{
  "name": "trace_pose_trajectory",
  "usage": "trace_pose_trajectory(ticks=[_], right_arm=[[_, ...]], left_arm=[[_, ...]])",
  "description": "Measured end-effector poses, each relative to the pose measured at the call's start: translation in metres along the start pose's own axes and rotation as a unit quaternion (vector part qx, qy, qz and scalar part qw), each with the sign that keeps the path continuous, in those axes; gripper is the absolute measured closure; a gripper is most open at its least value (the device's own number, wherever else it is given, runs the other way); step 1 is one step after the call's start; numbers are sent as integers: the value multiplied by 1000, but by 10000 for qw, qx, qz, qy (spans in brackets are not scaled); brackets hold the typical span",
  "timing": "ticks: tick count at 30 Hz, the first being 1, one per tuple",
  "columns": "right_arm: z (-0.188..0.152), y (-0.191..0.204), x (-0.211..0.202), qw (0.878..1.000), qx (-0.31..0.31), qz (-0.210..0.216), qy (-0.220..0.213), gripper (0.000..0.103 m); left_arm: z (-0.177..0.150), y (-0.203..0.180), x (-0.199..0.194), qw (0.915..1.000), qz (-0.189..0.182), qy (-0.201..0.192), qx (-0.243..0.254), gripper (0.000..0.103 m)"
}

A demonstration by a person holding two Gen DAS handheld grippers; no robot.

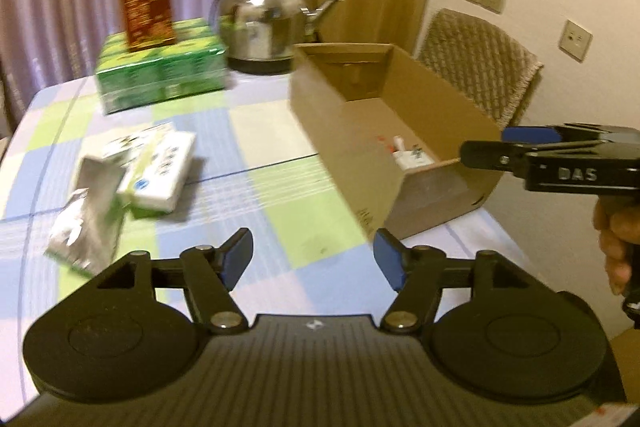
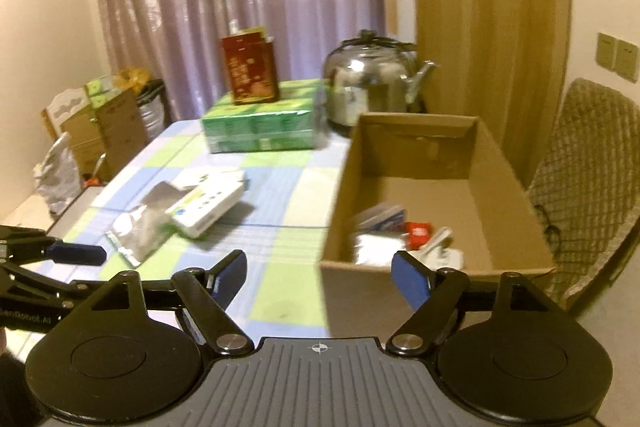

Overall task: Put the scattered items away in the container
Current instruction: 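Withdraw both tools from the box back over the table, then grasp the silver foil pouch with the left gripper while the right gripper grasps the Mecobalamin box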

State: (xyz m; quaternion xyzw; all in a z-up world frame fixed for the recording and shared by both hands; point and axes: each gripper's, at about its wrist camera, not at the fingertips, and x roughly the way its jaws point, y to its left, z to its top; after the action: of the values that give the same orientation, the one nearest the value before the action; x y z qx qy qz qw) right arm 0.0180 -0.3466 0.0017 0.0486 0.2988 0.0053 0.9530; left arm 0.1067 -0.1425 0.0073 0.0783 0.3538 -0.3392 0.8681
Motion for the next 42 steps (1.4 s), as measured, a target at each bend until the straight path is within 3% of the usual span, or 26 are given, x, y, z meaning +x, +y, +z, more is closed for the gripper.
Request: trace_pose_trajectory(ticks=[4,15,24,42], right_arm=[[-3,21,3,9998,-72,183,58,21],[-5,60,12,9988,-295,363,130,8],[-7,76,20,9982,-369,420,227,2],[-9,96,54,9960,-438,527,567,2]], left_arm=[[-13,26,-20,9993,308,-18,-218,27],[-40,82,-66,9931,915,-110,-724,12],[-49,102,-75,9905,1056,-95,-878,9],[-61,132,-66,9866,1218,83,-1081,4]])
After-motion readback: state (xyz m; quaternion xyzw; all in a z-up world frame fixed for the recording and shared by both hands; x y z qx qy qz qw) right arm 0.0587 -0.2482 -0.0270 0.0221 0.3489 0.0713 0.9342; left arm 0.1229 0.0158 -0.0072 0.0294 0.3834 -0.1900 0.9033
